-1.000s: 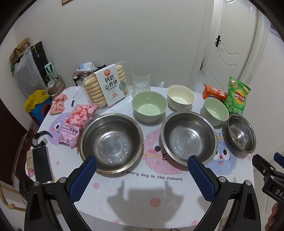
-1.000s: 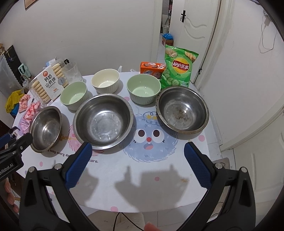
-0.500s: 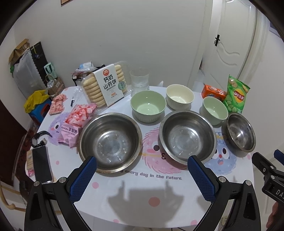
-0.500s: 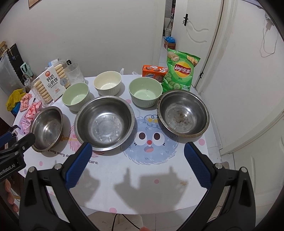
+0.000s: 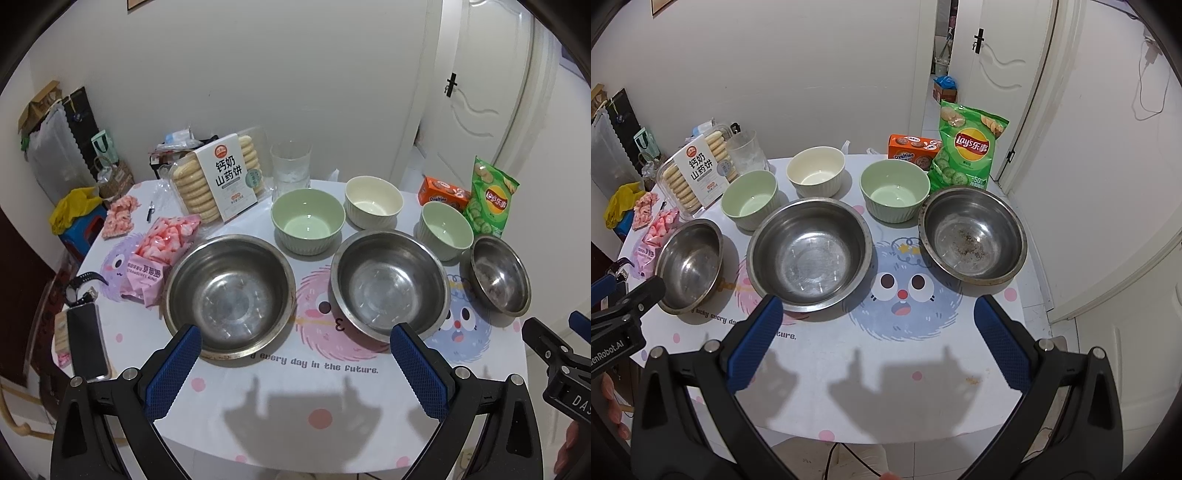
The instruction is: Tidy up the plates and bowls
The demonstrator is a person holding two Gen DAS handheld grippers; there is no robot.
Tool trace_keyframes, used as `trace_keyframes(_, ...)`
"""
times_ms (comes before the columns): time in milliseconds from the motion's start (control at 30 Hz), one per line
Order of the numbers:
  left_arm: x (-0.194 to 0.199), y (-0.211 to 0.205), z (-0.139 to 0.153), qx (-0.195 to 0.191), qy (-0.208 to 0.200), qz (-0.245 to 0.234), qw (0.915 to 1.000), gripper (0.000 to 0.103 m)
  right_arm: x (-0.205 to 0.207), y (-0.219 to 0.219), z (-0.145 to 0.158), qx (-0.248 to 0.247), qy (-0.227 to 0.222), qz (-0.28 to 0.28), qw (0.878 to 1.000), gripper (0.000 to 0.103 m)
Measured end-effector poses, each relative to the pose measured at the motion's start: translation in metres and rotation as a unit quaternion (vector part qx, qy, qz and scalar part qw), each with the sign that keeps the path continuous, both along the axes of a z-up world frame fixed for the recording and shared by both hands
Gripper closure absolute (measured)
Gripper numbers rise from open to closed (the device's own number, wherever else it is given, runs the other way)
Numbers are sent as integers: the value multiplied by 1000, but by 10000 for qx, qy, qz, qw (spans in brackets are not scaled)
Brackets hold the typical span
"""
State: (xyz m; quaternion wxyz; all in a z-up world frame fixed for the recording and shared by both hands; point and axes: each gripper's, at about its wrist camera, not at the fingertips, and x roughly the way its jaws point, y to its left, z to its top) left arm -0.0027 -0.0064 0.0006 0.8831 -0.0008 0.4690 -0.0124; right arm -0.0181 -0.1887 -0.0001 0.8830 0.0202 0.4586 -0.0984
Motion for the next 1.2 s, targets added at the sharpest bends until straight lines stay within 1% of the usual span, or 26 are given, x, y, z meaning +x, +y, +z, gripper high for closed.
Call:
trace_keyframes(200, 0, 2, 0, 32, -46, 34, 10000, 0, 1, 3, -1, -19, 24, 63, 10000, 0)
trace_keyframes(400, 3, 16, -5, -111, 21, 241, 9996, 0, 6, 12, -3, -57, 5, 197, 9998, 0)
trace_keyframes(600, 7, 27, -14, -162, 172, 234, 9994, 0, 14, 23, -7, -154, 26, 304, 9994, 0)
trace_keyframes(700, 10, 32, -17, -86, 177, 172, 9997, 0, 21, 32, -10, -205, 77, 446, 9988, 0)
trace_keyframes(800, 14, 47, -22, -216, 248, 331, 9989, 0, 30, 43, -13, -222, 99, 608, 9979, 0)
trace_keyframes(900, 19, 63, -31, -287, 368, 538, 9975, 0, 43, 60, -16, -161, 65, 880, 9960, 0)
trace_keyframes(967, 22, 78, -38, -408, 467, 742, 9953, 0, 55, 75, -18, -182, 84, 1107, 9937, 0)
trace_keyframes(1067, 28, 104, -53, -917, 602, 1071, 9882, 0, 74, 101, -24, -148, 142, 1477, 9888, 0)
trace_keyframes(1200, 38, 127, -77, -1149, 844, 1316, 9810, 0, 102, 131, -38, 36, 274, 1918, 9811, 0)
